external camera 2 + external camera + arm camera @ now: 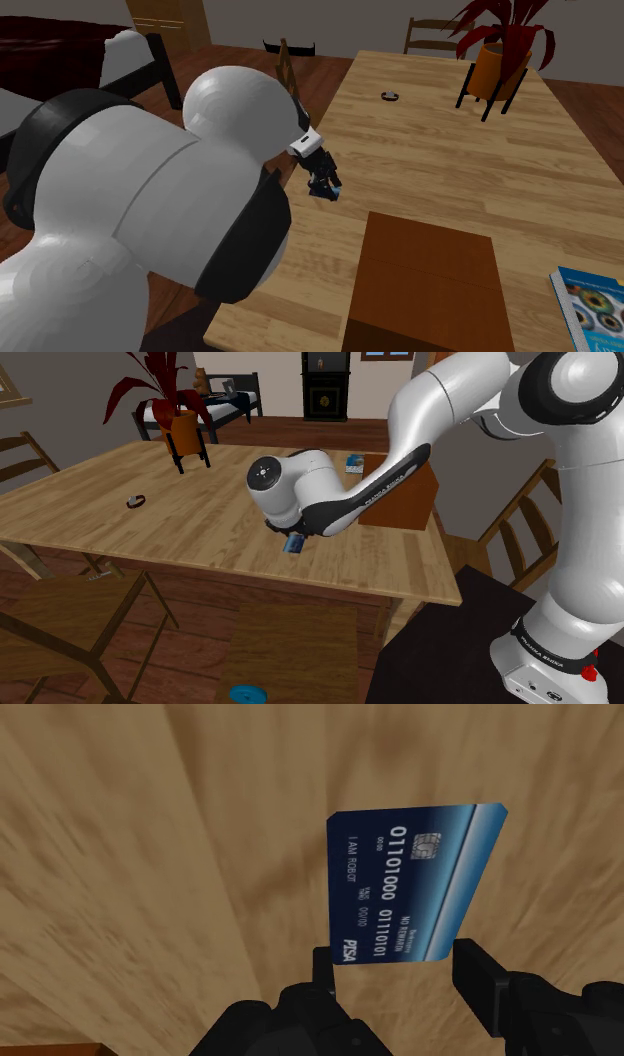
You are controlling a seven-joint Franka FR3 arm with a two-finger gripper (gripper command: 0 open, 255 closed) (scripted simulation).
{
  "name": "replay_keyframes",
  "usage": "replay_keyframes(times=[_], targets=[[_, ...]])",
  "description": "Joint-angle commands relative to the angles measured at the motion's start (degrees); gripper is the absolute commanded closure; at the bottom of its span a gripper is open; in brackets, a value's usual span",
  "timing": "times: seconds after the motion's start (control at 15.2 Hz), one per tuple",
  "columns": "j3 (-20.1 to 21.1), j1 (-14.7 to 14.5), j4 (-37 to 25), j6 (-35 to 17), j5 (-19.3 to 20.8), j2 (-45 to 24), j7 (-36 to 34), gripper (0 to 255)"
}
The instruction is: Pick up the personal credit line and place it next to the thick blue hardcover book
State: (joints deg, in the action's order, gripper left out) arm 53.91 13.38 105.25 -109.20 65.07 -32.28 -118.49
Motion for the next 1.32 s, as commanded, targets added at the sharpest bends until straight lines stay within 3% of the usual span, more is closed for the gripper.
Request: replay_keyframes(times=[0.0,1.19,1.25], targets=[[0.5,0.4,-0.1,0.3,-0.7,0.7,0.6,255],[5.3,3.6,-4.6,5.7,-8.2,7.6,8.8,255],[5.5,5.5,-3.4,4.4,-8.6,8.6,9.7,255]])
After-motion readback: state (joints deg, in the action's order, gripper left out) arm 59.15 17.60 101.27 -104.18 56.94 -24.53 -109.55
